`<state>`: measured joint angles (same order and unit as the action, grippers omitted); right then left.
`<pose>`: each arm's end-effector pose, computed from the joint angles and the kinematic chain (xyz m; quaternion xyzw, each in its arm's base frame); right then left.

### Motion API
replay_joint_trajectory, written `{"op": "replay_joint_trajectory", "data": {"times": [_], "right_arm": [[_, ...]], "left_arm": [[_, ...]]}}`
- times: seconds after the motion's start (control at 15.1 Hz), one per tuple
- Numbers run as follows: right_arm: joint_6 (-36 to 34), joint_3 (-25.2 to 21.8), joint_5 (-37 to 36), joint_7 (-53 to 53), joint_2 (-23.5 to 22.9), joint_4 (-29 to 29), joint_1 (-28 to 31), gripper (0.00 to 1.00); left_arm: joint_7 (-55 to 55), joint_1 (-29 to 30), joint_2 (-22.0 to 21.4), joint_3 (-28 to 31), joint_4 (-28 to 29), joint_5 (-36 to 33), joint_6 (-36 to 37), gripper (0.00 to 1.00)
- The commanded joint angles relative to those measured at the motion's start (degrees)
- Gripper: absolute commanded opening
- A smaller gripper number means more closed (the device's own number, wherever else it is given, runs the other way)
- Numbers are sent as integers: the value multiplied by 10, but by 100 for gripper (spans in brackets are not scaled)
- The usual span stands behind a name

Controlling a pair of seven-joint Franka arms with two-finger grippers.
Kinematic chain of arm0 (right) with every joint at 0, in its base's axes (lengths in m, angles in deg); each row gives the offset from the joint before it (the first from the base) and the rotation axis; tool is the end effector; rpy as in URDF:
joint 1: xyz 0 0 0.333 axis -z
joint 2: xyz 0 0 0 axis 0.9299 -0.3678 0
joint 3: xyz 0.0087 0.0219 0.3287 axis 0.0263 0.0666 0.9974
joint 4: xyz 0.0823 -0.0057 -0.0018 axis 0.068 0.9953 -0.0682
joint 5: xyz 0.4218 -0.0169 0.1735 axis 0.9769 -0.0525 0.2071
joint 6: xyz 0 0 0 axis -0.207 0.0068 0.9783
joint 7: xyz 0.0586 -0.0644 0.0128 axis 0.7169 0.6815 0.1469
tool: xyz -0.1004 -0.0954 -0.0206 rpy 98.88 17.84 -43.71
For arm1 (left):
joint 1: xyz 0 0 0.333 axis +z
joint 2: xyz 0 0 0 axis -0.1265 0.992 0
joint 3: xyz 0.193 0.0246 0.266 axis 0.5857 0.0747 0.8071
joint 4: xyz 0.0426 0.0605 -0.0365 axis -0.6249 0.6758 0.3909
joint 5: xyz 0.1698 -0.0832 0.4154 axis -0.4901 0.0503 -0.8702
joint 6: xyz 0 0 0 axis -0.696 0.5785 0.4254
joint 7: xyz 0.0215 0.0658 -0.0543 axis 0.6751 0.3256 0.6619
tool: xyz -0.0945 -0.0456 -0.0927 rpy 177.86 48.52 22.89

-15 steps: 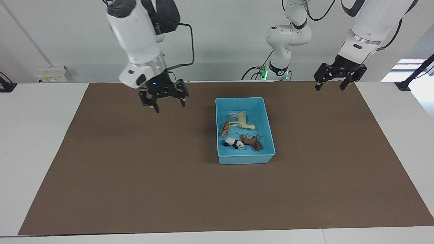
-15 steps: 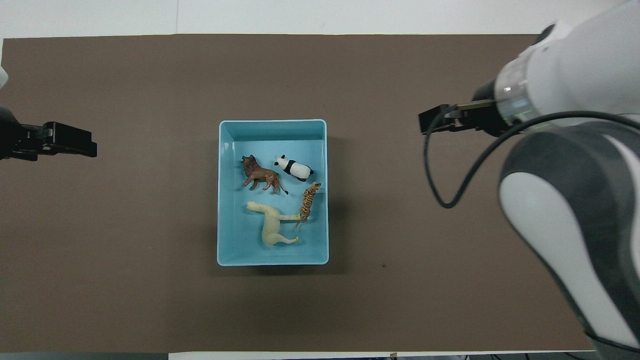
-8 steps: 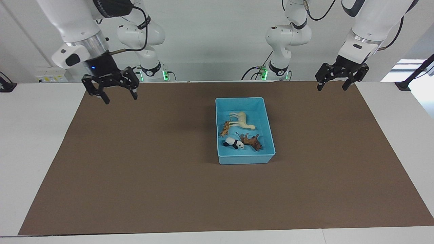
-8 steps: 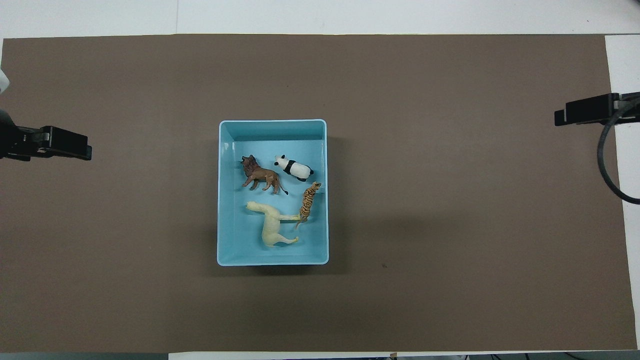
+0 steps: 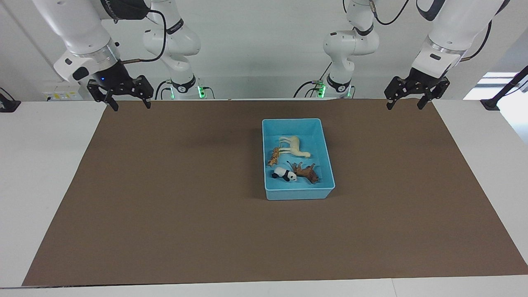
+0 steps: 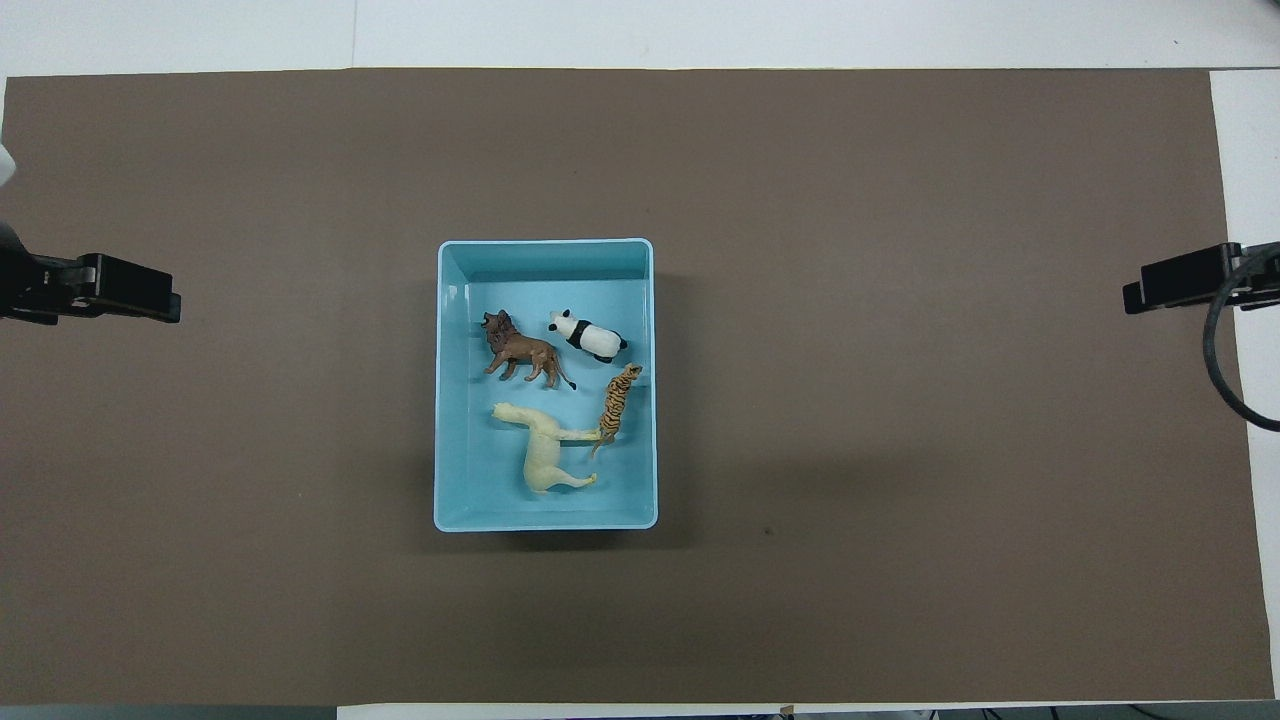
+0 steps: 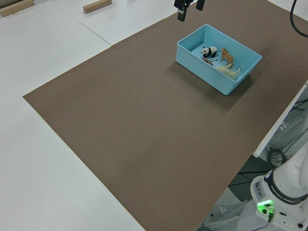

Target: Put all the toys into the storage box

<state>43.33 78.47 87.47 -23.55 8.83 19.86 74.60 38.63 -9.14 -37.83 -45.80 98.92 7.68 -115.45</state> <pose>0.5881 0.0056 0.5916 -0.9994 -0.0249 0.0227 0.0112 0.6043 -0.0676 0.6277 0.9993 -0.0355 0.0070 0.0038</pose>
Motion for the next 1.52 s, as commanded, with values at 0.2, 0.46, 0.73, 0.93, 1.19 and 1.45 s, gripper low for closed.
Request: {"op": "replay_joint_trajectory", "data": {"times": [0.2, 0.46, 0.73, 0.93, 1.19, 1.45], "right_arm": [[81, 1, -25, 18, 57, 108, 10, 100], [27, 1, -24, 18, 16, 45, 14, 100], [2, 1, -22, 17, -10, 8, 18, 100], [3, 1, -23, 17, -10, 8, 17, 100], [5, 1, -24, 16, -9, 12, 17, 100], [3, 1, -26, 17, -5, 18, 16, 100]], "left_arm": [[-9, 2, -4, 2, -2, -4, 9, 100], [-8, 1, -6, 2, 0, -5, 9, 100], [-6, -2, -6, 2, 0, -5, 9, 100], [-8, -1, -1, 3, -3, -4, 9, 100], [-8, -4, 1, 3, -2, -4, 9, 100], [-8, 0, 1, 2, -1, -4, 5, 100]]}}
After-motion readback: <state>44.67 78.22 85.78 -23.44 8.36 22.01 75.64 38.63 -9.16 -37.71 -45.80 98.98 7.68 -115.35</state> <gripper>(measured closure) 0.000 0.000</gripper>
